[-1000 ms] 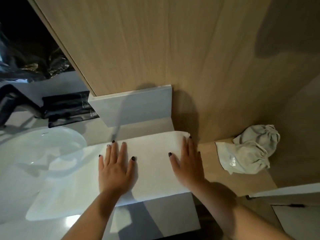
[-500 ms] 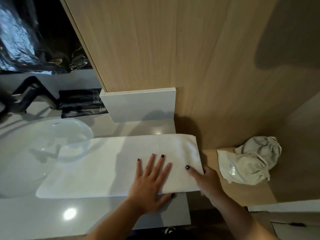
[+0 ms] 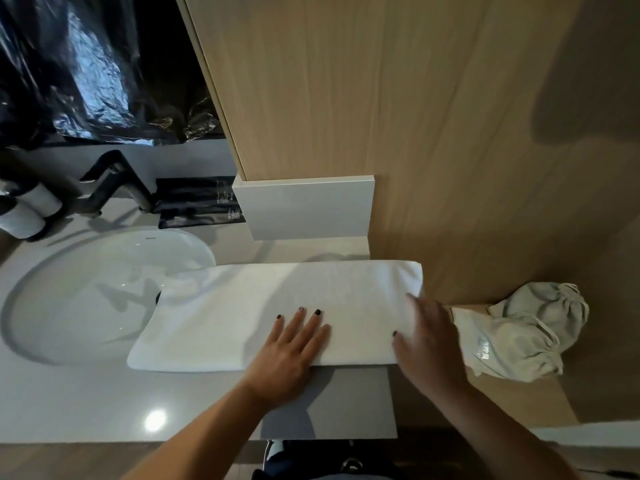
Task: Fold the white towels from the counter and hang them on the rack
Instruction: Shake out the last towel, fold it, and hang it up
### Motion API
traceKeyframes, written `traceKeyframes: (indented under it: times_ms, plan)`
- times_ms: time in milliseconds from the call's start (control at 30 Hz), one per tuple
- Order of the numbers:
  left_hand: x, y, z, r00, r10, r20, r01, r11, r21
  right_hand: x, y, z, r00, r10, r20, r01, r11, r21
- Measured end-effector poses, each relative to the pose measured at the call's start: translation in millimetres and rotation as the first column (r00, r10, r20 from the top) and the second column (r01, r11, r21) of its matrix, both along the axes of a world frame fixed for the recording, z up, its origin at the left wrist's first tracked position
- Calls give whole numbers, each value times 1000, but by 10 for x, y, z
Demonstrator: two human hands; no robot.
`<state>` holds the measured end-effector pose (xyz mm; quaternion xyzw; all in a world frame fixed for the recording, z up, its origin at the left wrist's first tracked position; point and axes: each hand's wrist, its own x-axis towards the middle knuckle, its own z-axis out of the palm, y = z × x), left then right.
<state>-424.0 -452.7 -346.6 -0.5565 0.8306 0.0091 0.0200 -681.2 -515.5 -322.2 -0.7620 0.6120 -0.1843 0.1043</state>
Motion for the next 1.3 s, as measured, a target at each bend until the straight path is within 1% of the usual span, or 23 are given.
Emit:
traceKeyframes:
  times_ms: [33,67,100,133,167,200,267,367,467,533,567,633,800,967,1167,1233,1300]
  plan:
    - [-24,-7,12,1000,6,20,-6,1000,10,114,65,10,983,165,-82,-169,985,-38]
    - [-43,-12,35,999,2,37,-2,1000,13,235,138,1,934,320,-156,-332,942,-53]
    - [-44,-19,57,999,-15,48,14,1000,4,359,209,-5,868,444,-222,-460,887,-24]
    - [-28,-22,71,998,-36,54,37,999,-14,474,265,-3,809,516,-283,-526,849,45]
    - [10,-19,84,997,-52,62,53,998,-19,573,293,-9,773,546,-324,-536,834,128]
    - [65,-12,94,995,-64,71,65,998,-18,656,296,-6,761,551,-341,-519,834,189]
    - [214,6,92,993,-69,92,71,997,-25,784,229,4,789,516,-334,-452,855,254]
    - [498,-6,95,992,16,124,-14,1000,-16,908,135,12,759,500,-416,-415,865,283]
    - [800,-6,110,985,93,146,-94,996,7,936,108,-47,753,476,-454,-384,878,285]
    - [995,19,117,985,99,144,-100,995,-3,908,97,-77,766,445,-463,-369,895,250]
    - [1087,38,121,987,90,132,-90,996,-6,899,91,-38,766,438,-470,-331,896,296]
    - [1254,81,129,992,58,109,-56,998,-20,867,95,37,768,413,-489,-291,906,309]
    - [1590,159,140,999,-12,46,16,996,-89,740,200,81,837,350,-420,-251,929,273]
    - [1931,232,180,996,-48,-71,39,991,-124,643,292,245,877,295,-379,-179,933,311]
    - [2305,299,268,995,-47,-87,31,984,-177,559,396,326,920,151,-361,-58,965,254]
    - [2381,336,310,997,-42,-68,29,985,-172,526,414,347,928,117,-354,-21,964,266]
    - [2453,360,320,996,-51,-79,37,985,-167,457,422,370,929,101,-357,2,961,277]
